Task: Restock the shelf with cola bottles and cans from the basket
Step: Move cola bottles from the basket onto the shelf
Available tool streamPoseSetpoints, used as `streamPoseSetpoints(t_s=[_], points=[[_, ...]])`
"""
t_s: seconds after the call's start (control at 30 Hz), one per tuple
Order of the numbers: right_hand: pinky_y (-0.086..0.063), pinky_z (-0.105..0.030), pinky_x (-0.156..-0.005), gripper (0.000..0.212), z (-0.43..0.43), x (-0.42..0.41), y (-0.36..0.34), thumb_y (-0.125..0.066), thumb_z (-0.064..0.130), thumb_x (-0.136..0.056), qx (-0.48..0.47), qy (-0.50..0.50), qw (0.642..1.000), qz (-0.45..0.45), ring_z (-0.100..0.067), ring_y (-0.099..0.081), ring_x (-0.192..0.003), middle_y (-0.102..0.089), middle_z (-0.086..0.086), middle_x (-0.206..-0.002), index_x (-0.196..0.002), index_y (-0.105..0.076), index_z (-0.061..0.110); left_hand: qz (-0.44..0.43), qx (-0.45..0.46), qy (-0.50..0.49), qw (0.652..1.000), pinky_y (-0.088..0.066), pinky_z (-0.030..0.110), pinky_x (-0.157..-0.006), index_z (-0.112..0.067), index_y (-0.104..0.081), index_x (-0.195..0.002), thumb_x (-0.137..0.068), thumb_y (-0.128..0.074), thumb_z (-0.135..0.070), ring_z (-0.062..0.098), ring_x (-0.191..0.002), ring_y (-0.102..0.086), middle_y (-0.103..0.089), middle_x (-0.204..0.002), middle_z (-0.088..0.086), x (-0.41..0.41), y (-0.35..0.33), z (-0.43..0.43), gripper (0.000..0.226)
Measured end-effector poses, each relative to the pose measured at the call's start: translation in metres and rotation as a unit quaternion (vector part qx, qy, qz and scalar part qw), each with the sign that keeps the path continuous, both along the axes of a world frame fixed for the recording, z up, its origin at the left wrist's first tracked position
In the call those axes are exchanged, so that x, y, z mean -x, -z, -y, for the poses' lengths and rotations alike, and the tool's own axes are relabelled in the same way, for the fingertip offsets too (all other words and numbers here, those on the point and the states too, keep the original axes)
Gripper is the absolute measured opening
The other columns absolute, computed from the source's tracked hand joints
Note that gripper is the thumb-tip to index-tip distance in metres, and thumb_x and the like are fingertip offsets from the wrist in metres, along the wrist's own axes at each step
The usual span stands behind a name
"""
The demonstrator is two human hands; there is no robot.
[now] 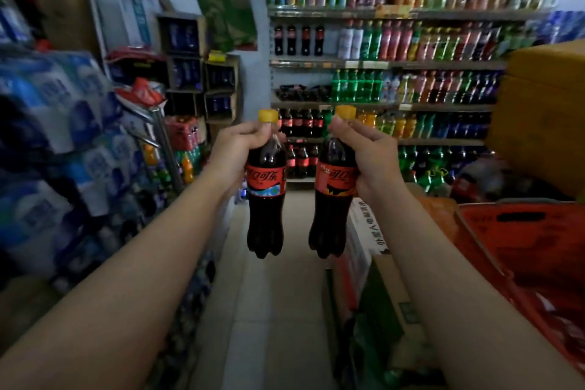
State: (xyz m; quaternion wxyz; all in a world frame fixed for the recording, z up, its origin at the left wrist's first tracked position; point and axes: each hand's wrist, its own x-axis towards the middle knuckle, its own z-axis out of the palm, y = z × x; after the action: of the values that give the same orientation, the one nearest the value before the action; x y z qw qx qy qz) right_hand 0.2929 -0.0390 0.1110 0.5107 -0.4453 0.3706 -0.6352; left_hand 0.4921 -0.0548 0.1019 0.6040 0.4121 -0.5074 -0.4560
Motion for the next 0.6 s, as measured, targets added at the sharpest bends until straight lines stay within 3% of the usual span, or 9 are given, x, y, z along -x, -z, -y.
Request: streamPoseSetpoints(t_s=[0.2, 0.4, 0.6], points=[[-0.056, -0.038, -0.087, 0.018, 0.021, -0.017, 0.017, -0.078, 0.019, -0.078, -0.016, -0.009, 1.000, -0.021, -0.017, -0.073, -0.092, -0.077, -0.002, -0.094, -0.094, -0.075, 0.014, -0.007, -0.023, -0.022, 0.999, -0.049, 0.047, -0.097, -0.005, -0.069, -0.105, -0.091, -0.054, -0.011, 0.028, -0.102, -0.068, -0.073, -0.105, 0.013, -0.017, 0.016, 0.011, 0.020], [-0.056, -0.034, -0.079, 0.011, 0.050, -0.021, 0.029, -0.077, 0.018, -0.079, -0.014, -0.013, 0.999, -0.031, -0.013, -0.073, -0.085, -0.077, 0.000, -0.089, -0.089, -0.075, 0.014, -0.044, -0.016, -0.055, 0.997, -0.052, 0.046, -0.091, -0.003, -0.068, -0.103, -0.092, -0.053, -0.009, 0.025, -0.092, -0.070, -0.073, -0.102, 0.012, -0.020, 0.028, 0.037, 0.019], [-0.055, -0.033, -0.081, 0.013, 0.108, -0.030, 0.040, -0.077, 0.019, -0.080, -0.022, -0.012, 0.999, -0.040, -0.012, -0.073, -0.087, -0.077, 0.001, -0.091, -0.091, -0.076, 0.015, -0.054, -0.032, -0.060, 0.996, -0.051, 0.044, -0.092, -0.005, -0.069, -0.101, -0.092, -0.054, -0.010, 0.026, -0.099, -0.069, -0.072, -0.105, 0.013, -0.024, 0.040, 0.096, 0.018]])
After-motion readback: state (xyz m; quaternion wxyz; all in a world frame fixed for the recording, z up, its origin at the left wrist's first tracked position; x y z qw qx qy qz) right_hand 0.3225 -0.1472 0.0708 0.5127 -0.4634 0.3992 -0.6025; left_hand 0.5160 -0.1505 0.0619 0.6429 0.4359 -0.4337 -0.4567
